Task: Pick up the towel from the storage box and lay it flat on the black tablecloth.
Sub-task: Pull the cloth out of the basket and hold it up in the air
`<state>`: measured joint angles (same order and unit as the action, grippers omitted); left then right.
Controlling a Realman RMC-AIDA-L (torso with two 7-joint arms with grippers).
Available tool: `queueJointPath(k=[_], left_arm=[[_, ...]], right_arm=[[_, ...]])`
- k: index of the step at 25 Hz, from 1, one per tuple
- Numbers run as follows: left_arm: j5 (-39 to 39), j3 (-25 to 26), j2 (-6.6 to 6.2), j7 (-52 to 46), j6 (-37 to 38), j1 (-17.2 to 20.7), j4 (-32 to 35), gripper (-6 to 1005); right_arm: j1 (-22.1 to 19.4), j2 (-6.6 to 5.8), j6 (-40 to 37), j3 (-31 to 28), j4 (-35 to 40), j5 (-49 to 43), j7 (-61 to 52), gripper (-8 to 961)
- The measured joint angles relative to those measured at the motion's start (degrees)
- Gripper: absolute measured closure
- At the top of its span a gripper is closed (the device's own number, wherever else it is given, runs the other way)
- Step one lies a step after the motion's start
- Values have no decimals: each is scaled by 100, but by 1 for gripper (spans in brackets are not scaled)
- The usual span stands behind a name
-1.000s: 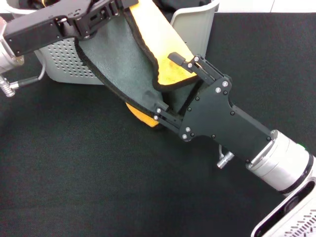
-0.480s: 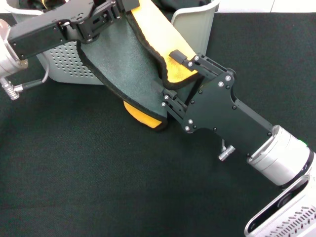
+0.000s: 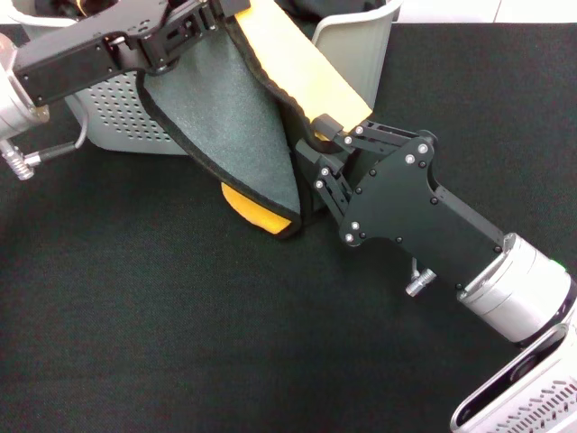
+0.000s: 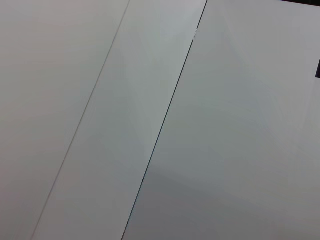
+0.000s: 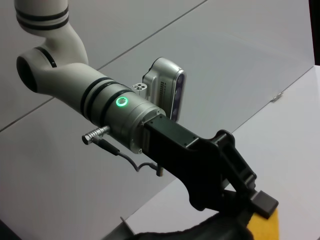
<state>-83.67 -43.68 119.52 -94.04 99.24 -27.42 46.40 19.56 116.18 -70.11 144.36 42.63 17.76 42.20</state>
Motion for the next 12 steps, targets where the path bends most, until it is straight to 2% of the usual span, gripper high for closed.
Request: queueJointPath(k=[3,6,12], left_arm=[[-39,-1,-5,3,-2,-5,0,990],[-70,-24,-9,51,-3,-2,0,989],[-154,-34,-26,321,6,-13,-262,989]], right_arm=[[10,0,-12,-18,-13,18,22,679],[24,0,-86,-4,-13,209,25,793],[42,0,-114,7,-24,427,43,895]])
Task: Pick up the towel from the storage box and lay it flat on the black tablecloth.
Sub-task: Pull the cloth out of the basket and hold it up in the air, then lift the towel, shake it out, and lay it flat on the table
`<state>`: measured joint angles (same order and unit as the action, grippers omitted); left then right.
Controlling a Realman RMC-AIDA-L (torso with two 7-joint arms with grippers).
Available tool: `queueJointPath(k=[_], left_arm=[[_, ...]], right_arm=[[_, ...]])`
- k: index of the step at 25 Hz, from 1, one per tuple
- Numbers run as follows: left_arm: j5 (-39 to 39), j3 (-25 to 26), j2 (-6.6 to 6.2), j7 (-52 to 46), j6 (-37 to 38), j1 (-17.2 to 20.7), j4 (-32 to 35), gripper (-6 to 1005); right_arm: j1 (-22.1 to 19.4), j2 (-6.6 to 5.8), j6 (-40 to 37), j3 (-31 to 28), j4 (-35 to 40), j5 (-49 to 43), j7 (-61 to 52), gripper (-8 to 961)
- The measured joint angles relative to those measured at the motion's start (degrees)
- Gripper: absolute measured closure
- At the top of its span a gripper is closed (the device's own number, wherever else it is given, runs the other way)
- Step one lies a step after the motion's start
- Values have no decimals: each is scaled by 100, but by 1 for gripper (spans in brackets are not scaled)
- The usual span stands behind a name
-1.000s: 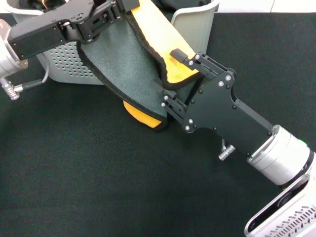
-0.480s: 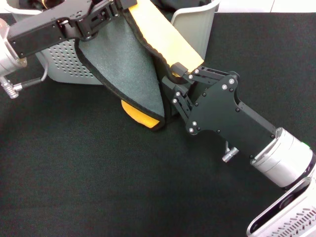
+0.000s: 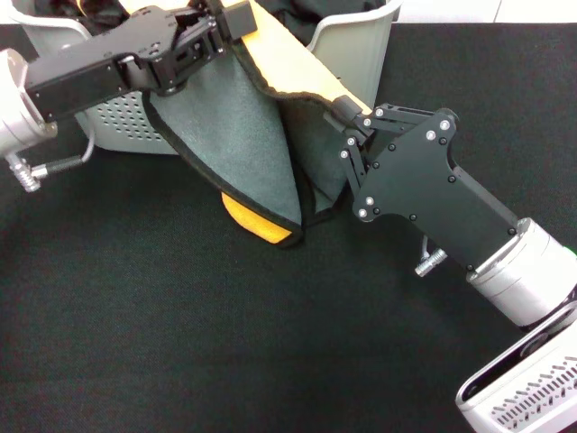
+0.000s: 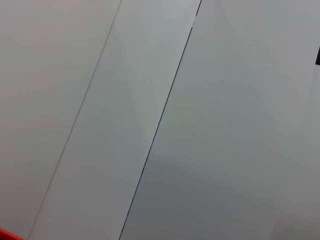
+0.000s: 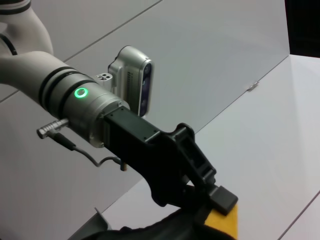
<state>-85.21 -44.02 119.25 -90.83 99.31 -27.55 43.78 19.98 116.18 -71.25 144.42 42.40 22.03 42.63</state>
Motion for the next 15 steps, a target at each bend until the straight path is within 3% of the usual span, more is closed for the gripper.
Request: queueJointPath(k=[9,15], left_arm=[[50,28,14,868,-22,38,-714,965],[75,33,40,1634,-65,102,-1240,850]], right_arm=[[12,0,-392,-152,-27,13,-720,943],[-10,-28,-901,-629,-32,-24,-1692,941]])
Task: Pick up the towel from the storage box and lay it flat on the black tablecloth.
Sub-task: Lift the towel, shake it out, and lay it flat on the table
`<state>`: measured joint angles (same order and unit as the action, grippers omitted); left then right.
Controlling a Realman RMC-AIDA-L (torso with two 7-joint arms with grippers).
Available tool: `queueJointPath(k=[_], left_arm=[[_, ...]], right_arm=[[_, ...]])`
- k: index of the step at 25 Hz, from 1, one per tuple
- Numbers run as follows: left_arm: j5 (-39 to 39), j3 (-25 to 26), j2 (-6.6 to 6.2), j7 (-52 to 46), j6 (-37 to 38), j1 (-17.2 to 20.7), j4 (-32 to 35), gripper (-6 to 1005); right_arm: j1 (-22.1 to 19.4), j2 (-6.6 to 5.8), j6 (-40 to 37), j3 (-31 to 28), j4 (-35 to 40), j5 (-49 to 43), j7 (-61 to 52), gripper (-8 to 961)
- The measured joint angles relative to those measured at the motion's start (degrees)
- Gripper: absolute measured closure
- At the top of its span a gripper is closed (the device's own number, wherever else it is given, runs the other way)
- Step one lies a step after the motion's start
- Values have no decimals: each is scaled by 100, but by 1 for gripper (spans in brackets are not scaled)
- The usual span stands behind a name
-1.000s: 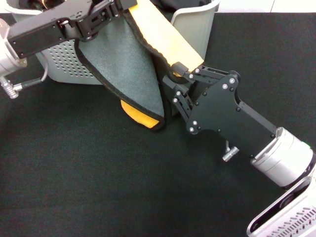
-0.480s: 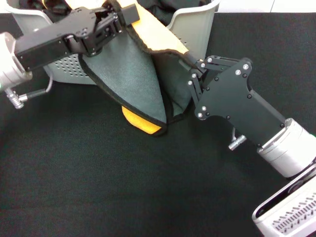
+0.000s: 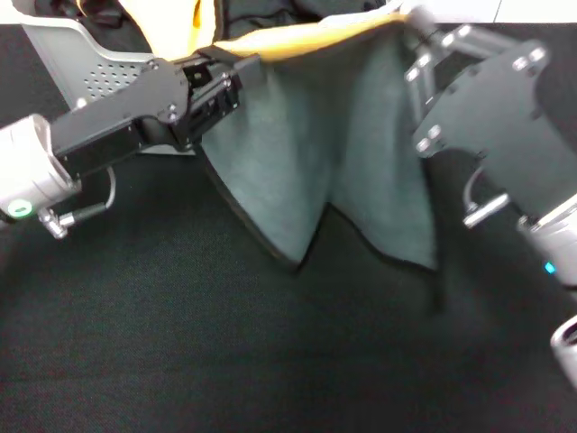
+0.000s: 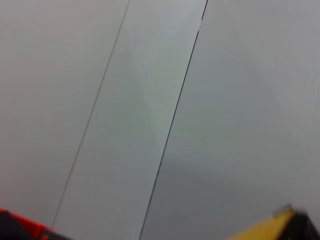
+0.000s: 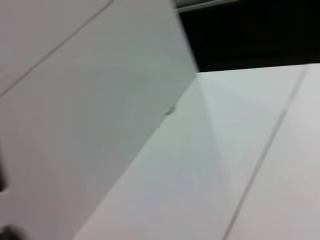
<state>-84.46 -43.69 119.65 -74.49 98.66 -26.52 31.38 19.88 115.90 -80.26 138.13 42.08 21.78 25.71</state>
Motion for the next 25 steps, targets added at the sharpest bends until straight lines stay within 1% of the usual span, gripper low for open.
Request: queueJointPath(k=[4,7,12,15,16,18,22,23,25], left_arm=[[2,1,-4,410,14,126,-229,816],[-24,-26,-11,670,36,253,-257,806],[-36,-12,-21,1112,41,475,-265,802],[-2,4,-7,1434,41,521,-386,800],[2,4,-5,1534,40,507,-461,782],[7,3,0,1757,39,452,-623,745],[-33,-53,16,2202,38,255,-1000,555],[-78,-124,17,2385,38,134,-1213,507],[-88,-173,17,2467,37,93,-1302,507]], right_arm=[[15,-35,-270,-399,-74,-81,-487,939],[63,-72,-513,-811,-213,-381,-969,938],[78,-147,-593,-1918,-264,-1490,-2206,936],[86,-224,-708,-2681,-271,-2345,-3058,935],[93,-239,-736,-2840,-270,-2510,-3238,934],[135,-270,-860,-3411,-278,-3032,-3941,933],[232,-271,-989,-4238,-296,-3715,-4886,932],[248,-263,-1010,-4360,-290,-3817,-5013,931],[298,-229,-1022,-4505,-254,-3948,-5173,930]])
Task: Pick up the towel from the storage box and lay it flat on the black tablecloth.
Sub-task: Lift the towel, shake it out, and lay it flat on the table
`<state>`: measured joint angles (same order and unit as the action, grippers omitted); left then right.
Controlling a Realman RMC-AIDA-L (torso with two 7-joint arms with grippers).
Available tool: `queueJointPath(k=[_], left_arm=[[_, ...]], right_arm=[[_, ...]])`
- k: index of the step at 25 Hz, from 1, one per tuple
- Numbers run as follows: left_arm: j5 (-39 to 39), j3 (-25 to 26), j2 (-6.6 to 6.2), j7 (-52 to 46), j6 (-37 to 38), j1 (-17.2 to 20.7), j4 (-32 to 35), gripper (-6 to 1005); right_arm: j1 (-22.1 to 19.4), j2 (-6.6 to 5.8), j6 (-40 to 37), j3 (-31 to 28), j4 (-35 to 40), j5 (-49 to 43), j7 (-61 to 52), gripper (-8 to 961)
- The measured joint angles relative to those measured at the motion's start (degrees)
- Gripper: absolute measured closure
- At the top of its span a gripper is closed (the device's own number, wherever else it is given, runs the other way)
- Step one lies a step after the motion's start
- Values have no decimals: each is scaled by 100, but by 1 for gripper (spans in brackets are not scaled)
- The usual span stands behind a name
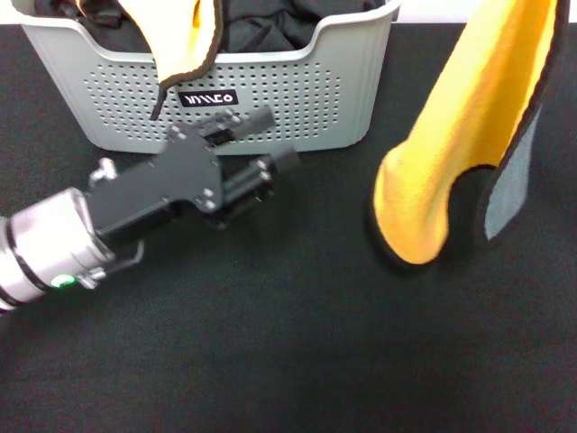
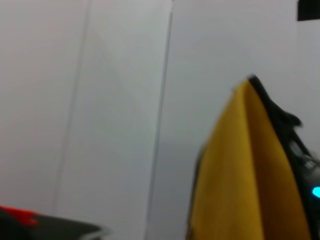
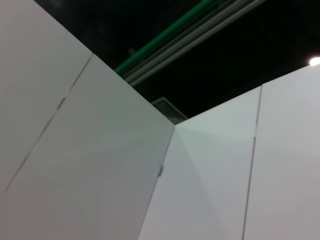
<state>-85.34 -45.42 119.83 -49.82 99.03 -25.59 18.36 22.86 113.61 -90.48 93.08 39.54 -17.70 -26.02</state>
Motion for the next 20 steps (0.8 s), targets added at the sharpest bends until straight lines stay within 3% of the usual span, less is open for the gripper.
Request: queueJointPath(k=[9,20], left_arm=[[7,-352,58,599,-16,-269,-735,508],[97,-297,81,798,-289,-284,-965,508]], right_arm=[[456,158,333,-46,-35,-63,-31,927],[976,189,584,-54,-245,-67,11,922]])
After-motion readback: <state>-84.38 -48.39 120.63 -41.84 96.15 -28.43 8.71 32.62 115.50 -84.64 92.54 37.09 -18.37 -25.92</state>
